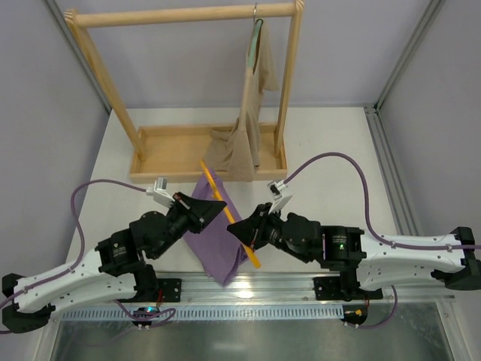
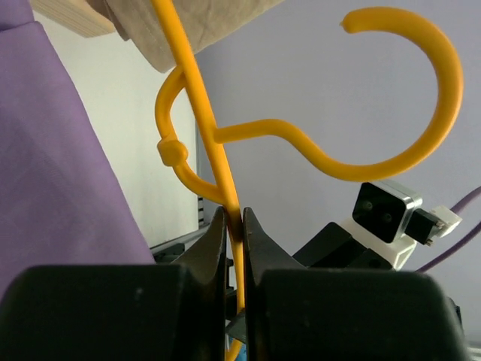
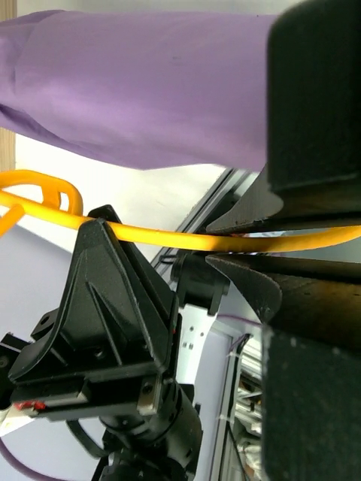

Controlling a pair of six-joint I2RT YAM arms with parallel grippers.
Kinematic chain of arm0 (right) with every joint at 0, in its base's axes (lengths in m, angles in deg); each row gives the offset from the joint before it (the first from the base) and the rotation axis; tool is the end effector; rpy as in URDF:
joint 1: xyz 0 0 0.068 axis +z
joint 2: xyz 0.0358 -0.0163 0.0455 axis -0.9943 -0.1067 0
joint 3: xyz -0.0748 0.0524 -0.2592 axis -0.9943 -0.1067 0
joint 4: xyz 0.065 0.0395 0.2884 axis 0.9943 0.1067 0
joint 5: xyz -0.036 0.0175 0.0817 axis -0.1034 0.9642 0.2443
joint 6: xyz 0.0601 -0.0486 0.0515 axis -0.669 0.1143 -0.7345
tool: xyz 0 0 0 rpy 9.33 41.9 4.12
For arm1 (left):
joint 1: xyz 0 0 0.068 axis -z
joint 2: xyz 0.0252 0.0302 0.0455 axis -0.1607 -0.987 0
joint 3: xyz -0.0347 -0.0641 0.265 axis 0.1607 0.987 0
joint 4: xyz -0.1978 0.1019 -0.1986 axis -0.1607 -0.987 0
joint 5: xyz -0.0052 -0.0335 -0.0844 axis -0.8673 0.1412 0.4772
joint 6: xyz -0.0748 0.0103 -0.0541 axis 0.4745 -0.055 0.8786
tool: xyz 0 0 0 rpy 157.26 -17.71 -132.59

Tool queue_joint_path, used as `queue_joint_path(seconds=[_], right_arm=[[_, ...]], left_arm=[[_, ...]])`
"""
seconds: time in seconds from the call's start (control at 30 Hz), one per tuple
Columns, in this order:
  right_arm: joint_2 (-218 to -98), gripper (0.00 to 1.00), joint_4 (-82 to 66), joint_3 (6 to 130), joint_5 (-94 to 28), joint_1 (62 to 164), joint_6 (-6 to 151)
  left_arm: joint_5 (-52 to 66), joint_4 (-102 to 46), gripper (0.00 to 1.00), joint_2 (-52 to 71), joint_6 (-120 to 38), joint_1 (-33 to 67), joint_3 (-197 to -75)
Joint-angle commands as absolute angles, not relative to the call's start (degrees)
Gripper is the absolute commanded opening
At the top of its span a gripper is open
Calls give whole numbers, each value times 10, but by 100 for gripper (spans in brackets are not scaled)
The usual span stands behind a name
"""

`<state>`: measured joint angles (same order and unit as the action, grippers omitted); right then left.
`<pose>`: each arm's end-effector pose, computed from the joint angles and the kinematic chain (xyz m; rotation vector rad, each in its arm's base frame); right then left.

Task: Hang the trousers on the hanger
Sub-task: Pass the hanger from the right arm to the left, then hang the hanger with trousers onto the clothesline

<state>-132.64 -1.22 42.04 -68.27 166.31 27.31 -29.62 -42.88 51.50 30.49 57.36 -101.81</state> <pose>0.0782 0.2951 0.3280 -0.1499 1.9546 1.2146 0.1245 -0.1881 0.3214 -0.6880 1.8216 -1.4693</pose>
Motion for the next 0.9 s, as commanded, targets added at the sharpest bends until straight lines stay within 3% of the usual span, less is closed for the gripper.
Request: queue_joint_path(seconds=[0.0,0.17,0.2,0.3,0.33,0.7,0.87], right_arm=[[-1322,20,-42,471,-690,1666,299],[-1291,47,-10,470,-691,1666,297],[-1271,57,-5,463,-691,1666,295],[-1227,71,16,452,-705,1666,294],[-1216,81,25,450,-711,1666,292],[-1092,96,112,399,-775,1666,256],[-1071,98,126,385,-781,1666,245]], left_arm=[[-306,-454,0,524,234,556,-1078],[-271,-567,0,540,192,503,-1147],[-265,-583,0,540,171,495,-1159],[-252,-610,0,529,143,490,-1207],[-239,-613,0,515,125,490,-1219],[-238,-741,0,415,25,488,-1466],[-235,-735,0,384,13,487,-1487]])
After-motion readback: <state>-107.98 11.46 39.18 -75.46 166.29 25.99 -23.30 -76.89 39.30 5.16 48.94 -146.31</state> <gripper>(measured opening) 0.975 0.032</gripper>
